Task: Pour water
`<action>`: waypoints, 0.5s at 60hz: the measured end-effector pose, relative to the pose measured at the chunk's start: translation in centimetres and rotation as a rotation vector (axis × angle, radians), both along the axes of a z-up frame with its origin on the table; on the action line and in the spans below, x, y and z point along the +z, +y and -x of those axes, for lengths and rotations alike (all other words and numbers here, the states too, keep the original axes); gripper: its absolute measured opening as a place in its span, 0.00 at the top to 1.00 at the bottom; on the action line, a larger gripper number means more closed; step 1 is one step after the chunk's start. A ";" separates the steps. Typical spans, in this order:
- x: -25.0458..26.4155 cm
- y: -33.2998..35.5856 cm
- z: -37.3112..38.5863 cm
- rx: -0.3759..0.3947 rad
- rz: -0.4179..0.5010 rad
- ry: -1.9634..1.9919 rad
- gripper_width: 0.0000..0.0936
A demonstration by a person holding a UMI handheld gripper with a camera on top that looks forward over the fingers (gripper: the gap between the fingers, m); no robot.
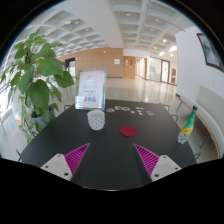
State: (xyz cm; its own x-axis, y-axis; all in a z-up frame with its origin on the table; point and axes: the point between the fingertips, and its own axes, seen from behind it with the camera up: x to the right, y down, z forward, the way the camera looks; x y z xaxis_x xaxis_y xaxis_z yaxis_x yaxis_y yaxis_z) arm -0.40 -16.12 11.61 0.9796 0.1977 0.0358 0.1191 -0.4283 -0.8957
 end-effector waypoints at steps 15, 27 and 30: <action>-3.6 -3.1 -11.3 -0.159 0.080 -0.051 0.09; -5.8 -0.9 -22.0 -0.291 0.076 -0.100 0.09; -5.2 -0.9 -24.7 -0.321 0.058 -0.121 0.08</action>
